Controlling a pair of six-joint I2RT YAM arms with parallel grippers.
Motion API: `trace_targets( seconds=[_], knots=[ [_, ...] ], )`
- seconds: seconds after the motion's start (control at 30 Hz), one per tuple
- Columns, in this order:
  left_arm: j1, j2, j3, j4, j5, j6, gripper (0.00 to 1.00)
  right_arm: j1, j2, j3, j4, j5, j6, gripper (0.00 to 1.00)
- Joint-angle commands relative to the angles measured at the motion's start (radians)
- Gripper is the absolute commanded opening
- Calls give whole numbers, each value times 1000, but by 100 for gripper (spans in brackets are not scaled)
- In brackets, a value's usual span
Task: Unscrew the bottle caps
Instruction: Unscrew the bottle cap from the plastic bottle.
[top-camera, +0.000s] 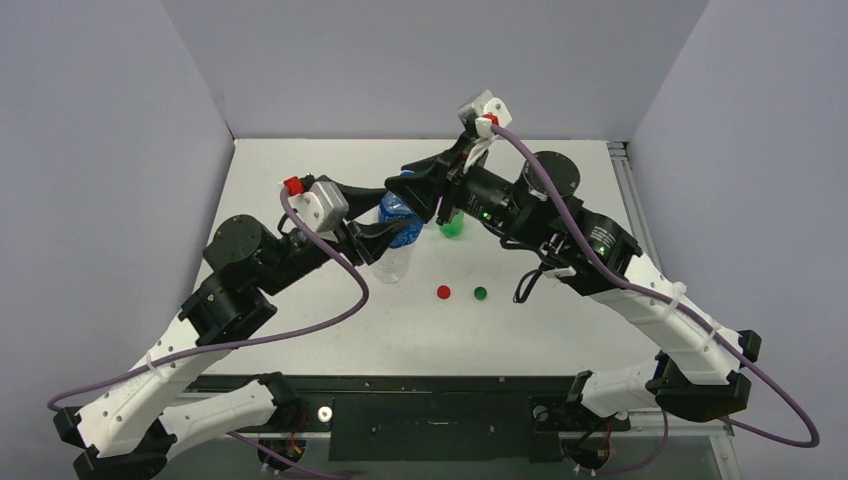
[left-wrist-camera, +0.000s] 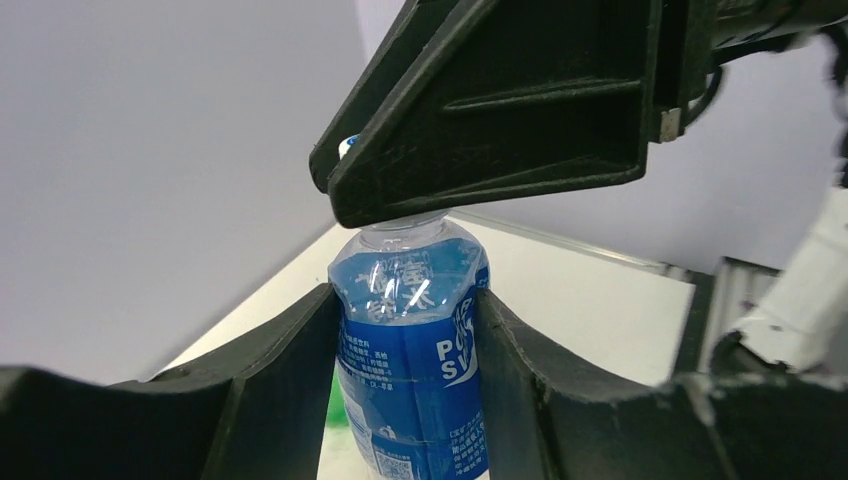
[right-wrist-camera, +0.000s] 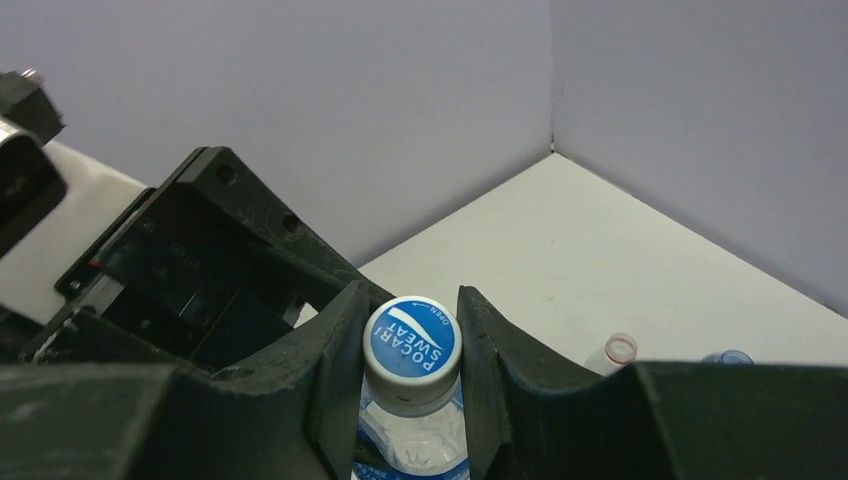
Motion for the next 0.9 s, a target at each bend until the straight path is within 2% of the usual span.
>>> trace_targets(
  seconds=[0.0, 0.1, 0.23, 0.27, 0.33, 0.43, 0.53, 0.57, 0.6, 0.63, 0.7, 0.77, 0.87],
  knots=[
    [18, 18, 89, -51, 287, -163, 3, -10, -62, -28, 152, -328, -12, 0],
    [34, 24, 116, -58, 376, -216, 0, -76, -84, -69, 261, -542, 98, 0],
    [67, 35, 130, -43, 490, -303, 0, -157, -102, -155, 564, -778, 332, 0],
    [74, 38, 133, -38, 532, -326, 0, -163, -100, -163, 650, -812, 365, 0],
    [98, 45, 136, -26, 583, -355, 0, -173, -96, -170, 690, -869, 408, 0],
    [108, 49, 135, -14, 605, -368, 0, -175, -98, -156, 630, -872, 349, 0],
    [113, 50, 131, -25, 589, -327, 0, -174, -101, -99, 385, -733, 173, 1],
    [113, 48, 129, -30, 565, -290, 0, -174, -101, -84, 275, -681, 138, 25],
    [114, 48, 127, -41, 549, -268, 0, -172, -101, -57, 227, -575, 82, 39],
    [114, 48, 123, -53, 502, -211, 0, -171, -102, -45, 150, -522, 59, 58],
    [114, 44, 103, -59, 402, -113, 0, -169, -106, -14, 75, -376, 19, 73],
    [113, 33, 62, -33, 286, -4, 0, -160, -109, 19, 21, -268, 2, 77],
    [112, 27, 22, 6, 117, 82, 0, -119, -90, 114, -72, -85, -23, 79]
  ],
)
